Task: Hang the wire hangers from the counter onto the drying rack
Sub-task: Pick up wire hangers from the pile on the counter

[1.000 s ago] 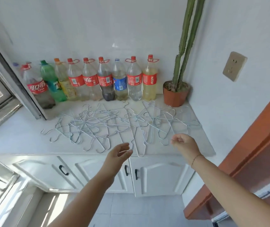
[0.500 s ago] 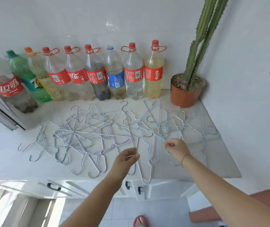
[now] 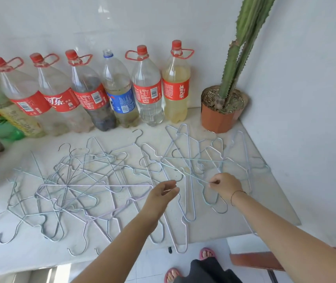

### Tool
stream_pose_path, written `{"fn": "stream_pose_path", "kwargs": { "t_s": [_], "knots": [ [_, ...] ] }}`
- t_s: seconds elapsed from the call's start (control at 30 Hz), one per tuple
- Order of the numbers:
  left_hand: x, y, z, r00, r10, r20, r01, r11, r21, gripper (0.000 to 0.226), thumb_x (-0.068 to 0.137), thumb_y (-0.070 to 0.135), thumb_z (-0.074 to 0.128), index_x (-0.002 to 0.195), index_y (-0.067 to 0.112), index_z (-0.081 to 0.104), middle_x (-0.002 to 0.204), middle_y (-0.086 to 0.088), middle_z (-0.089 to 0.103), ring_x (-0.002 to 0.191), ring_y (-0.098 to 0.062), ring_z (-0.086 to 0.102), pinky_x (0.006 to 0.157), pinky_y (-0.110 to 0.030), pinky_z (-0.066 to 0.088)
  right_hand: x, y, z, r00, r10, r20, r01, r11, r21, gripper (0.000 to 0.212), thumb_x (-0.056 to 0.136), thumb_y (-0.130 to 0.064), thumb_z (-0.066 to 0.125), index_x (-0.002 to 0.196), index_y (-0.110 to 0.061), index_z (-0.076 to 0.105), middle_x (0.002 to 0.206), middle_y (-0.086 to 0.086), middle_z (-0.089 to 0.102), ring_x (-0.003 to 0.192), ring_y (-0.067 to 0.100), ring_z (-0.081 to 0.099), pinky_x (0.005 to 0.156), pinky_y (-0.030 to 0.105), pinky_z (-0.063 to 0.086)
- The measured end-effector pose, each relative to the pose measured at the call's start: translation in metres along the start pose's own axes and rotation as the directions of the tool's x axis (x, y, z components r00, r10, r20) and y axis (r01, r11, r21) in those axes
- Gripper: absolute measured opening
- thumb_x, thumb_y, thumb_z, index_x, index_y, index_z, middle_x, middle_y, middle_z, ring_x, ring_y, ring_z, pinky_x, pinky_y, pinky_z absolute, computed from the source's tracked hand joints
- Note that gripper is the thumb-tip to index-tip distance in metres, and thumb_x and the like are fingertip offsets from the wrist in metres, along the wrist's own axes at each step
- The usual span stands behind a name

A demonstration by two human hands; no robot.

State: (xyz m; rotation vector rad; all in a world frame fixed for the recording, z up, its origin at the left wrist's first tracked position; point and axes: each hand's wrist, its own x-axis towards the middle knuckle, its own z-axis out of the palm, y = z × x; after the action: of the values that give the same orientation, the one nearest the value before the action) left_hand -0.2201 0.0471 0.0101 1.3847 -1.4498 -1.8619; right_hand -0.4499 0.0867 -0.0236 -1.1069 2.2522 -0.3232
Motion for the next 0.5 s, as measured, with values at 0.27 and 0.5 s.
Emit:
{"fn": "stream_pose_path", "kwargs": {
  "t_s": [0.27,0.5],
  "knots": [
    [0.022,0.029,0.029,0.999,0.018,0.051,-0.016,0.999,-0.035,0.029,0.089,0.026,0.061,0.117,0.022,0.061,0.116,0.002,0.065,0.108,-0.007,0.057,0.09,-0.022,0.042,0.006,-0.048,-0.088,0.995,-0.086,0.056,0.052,0.892,0.449,0.026,0.081,-0.01,0.062,0.055,-0.013,0.062,0.04,-0.007,0.055,0.041,0.004,0.047,0.051,0.017,0.04],
    [0.025,0.059,0.063,0.986,0.099,0.132,-0.083,0.989,-0.122,0.032,0.09,0.024,0.06,0.121,0.018,0.062,0.113,0.005,0.068,0.109,-0.008,0.06,0.1,-0.026,0.042,-0.011,-0.094,-0.117,0.901,-0.235,0.365,-0.157,0.608,0.778,0.016,0.092,-0.016,0.049,0.097,-0.009,0.062,0.09,0.008,0.068,0.076,0.014,0.061,0.066,0.021,0.041]
  ]
}}
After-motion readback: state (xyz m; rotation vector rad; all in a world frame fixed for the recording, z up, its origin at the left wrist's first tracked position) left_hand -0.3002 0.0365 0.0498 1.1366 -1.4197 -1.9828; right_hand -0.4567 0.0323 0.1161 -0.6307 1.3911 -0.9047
